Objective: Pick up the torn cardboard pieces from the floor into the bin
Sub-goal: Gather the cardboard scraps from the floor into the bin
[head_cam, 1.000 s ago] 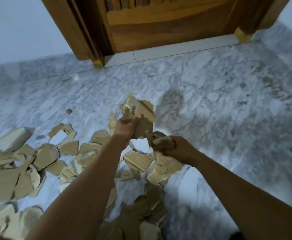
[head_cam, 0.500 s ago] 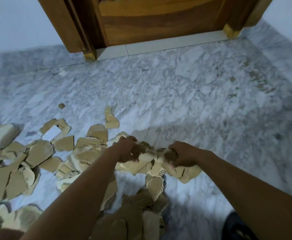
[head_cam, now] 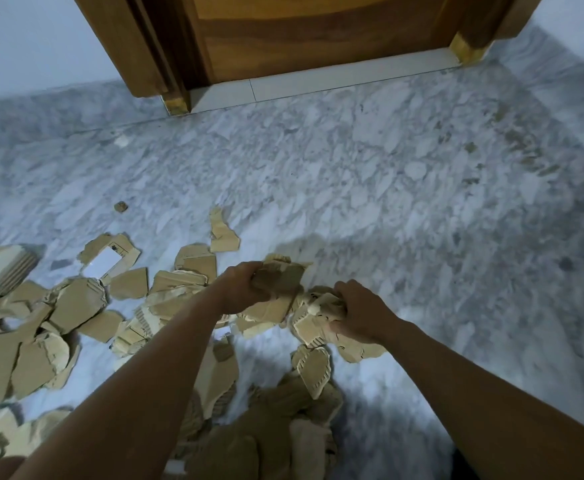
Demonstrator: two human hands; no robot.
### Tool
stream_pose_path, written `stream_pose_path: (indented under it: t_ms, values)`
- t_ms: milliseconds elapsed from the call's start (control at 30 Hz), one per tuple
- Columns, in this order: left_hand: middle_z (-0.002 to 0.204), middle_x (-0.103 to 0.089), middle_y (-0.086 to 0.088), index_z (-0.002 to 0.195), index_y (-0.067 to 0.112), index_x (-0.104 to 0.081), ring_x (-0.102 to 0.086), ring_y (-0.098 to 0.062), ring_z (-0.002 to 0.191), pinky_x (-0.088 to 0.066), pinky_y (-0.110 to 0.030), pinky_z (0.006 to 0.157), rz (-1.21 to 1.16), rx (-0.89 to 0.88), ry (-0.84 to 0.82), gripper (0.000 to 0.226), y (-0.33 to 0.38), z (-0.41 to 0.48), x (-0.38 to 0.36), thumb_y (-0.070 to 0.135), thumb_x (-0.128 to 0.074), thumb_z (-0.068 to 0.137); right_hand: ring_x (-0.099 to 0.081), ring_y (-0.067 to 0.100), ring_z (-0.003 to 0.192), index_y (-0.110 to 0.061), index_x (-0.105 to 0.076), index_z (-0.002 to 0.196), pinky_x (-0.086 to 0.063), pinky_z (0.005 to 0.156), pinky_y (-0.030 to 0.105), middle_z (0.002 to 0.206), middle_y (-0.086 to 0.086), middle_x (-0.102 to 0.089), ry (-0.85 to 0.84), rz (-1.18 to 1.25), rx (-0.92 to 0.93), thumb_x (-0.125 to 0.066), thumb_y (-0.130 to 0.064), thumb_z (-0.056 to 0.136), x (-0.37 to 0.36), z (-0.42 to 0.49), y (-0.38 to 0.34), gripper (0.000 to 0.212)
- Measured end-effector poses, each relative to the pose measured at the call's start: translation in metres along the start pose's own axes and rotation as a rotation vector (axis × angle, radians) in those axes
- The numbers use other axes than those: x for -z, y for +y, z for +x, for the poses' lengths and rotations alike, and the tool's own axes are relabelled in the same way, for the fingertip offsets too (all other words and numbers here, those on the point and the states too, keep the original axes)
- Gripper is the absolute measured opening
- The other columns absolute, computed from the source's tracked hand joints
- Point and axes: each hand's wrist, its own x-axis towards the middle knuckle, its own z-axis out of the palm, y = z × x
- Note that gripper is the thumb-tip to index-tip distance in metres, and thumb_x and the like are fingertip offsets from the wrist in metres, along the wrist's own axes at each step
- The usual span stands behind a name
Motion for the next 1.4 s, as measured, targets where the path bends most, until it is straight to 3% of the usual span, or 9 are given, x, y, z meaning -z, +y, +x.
stream_pose_path:
  t_ms: [167, 300, 600, 700, 867, 967, 1133, 1333, 1400]
  values:
    - [0.096, -0.068, 0.002, 0.111, 0.014, -0.06, -0.063, -0.016, 0.094, -0.047, -0.011, 0.073, -0.246, 0.03, 0.034, 0.037, 0.01, -0.003, 0.02, 0.012, -0.08, 0.08, -0.043, 0.029, 0.116, -0.021, -0.054, 0.115, -0.045, 0.096, 0.043, 0.133, 0.005, -0.04, -0.212, -0.278, 0.147, -0.076, -0.035, 0.079, 0.025, 0.009, -0.01, 0.044]
    - [0.105, -0.071, -0.008, 0.114, 0.014, -0.062, -0.066, -0.023, 0.1, -0.052, -0.037, 0.089, -0.314, 0.064, 0.068, 0.04, 0.009, -0.007, 0.029, 0.021, -0.081, 0.08, -0.034, 0.032, 0.135, -0.02, -0.05, 0.136, -0.046, 0.1, 0.046, 0.158, 0.002, -0.022, -0.299, -0.555, 0.242, -0.076, -0.034, 0.084, 0.021, 0.013, -0.032, 0.06]
    - [0.102, -0.071, -0.006, 0.114, 0.015, -0.062, -0.067, -0.02, 0.094, -0.056, -0.035, 0.083, -0.365, 0.05, 0.11, 0.041, 0.004, -0.012, 0.021, 0.024, -0.082, 0.079, -0.044, 0.037, 0.116, -0.015, -0.038, 0.139, -0.043, 0.084, 0.045, 0.135, 0.014, -0.041, -0.168, -0.733, 0.297, -0.068, -0.029, 0.091, -0.011, 0.017, -0.034, 0.058]
    - [0.095, -0.068, -0.002, 0.111, 0.016, -0.061, -0.062, -0.013, 0.083, -0.051, -0.016, 0.068, -0.383, 0.038, 0.101, 0.035, 0.011, -0.012, 0.022, 0.018, -0.08, 0.081, -0.046, 0.037, 0.11, -0.017, -0.039, 0.134, -0.042, 0.076, 0.043, 0.137, 0.016, -0.03, -0.157, -0.637, 0.243, -0.073, -0.021, 0.086, -0.012, 0.021, -0.03, 0.059]
    - [0.101, -0.071, -0.003, 0.116, 0.021, -0.062, -0.067, -0.022, 0.097, -0.056, -0.039, 0.085, -0.41, 0.029, 0.09, 0.049, 0.018, -0.005, 0.028, 0.033, -0.082, 0.074, -0.058, 0.033, 0.109, -0.018, -0.043, 0.134, -0.043, 0.078, 0.035, 0.121, 0.013, -0.059, -0.177, -0.409, 0.176, -0.07, -0.037, 0.087, -0.008, 0.015, -0.021, 0.058]
    - [0.096, -0.069, 0.002, 0.118, 0.022, -0.06, -0.065, -0.02, 0.091, -0.055, -0.036, 0.078, -0.402, 0.054, 0.15, 0.045, 0.023, 0.002, 0.029, 0.028, -0.08, 0.078, -0.062, 0.029, 0.089, -0.021, -0.043, 0.116, -0.044, 0.073, 0.036, 0.096, 0.006, -0.061, -0.098, -0.092, 0.077, -0.065, -0.038, 0.092, 0.009, 0.01, -0.014, 0.037]
    - [0.106, -0.069, 0.001, 0.123, 0.021, -0.057, -0.064, -0.02, 0.099, -0.05, -0.032, 0.082, -0.403, 0.06, 0.244, 0.048, 0.059, 0.013, 0.024, 0.025, -0.077, 0.079, -0.064, 0.017, 0.089, -0.018, -0.034, 0.124, -0.051, 0.065, 0.026, 0.104, 0.001, -0.061, 0.141, 0.482, -0.061, -0.087, -0.029, 0.076, 0.081, -0.008, 0.003, 0.072]
    - [0.112, -0.069, -0.004, 0.128, 0.02, -0.056, -0.069, -0.021, 0.097, -0.057, -0.025, 0.063, -0.575, -0.159, 0.005, 0.052, 0.152, 0.028, 0.018, 0.027, -0.079, 0.082, -0.072, 0.018, 0.094, -0.017, -0.069, 0.117, -0.054, 0.059, 0.022, 0.102, 0.002, -0.076, 0.386, 1.046, -0.155, -0.09, -0.017, 0.072, 0.131, -0.038, 0.015, 0.049]
    - [0.117, -0.068, -0.003, 0.131, 0.021, -0.054, -0.068, -0.019, 0.104, -0.059, -0.025, 0.071, -0.58, -0.257, -0.105, 0.05, 0.19, 0.031, 0.012, 0.025, -0.075, 0.086, -0.073, 0.021, 0.095, -0.017, -0.068, 0.119, -0.057, 0.063, 0.027, 0.102, 0.004, -0.077, 0.476, 1.152, -0.193, -0.092, -0.019, 0.07, 0.137, -0.054, 0.026, 0.054]
